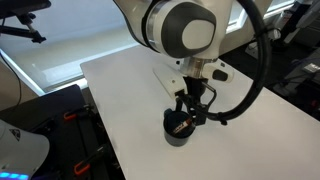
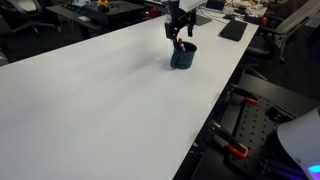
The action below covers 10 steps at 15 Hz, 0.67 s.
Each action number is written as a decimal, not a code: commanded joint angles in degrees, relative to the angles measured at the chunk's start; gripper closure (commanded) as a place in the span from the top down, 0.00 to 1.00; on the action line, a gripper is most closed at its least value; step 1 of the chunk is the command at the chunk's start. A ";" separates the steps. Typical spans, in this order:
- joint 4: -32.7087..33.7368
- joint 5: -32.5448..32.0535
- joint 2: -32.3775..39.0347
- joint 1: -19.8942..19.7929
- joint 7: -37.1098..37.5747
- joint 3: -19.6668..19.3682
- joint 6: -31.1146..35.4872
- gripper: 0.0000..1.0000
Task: Put the marker on the table
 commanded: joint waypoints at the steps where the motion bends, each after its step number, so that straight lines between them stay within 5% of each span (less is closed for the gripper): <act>1: -0.03 2.11 -0.28 0.17 -2.81 0.13 0.23 1.00; 10: 0.85 3.26 1.37 0.66 -2.41 -0.35 -0.07 1.00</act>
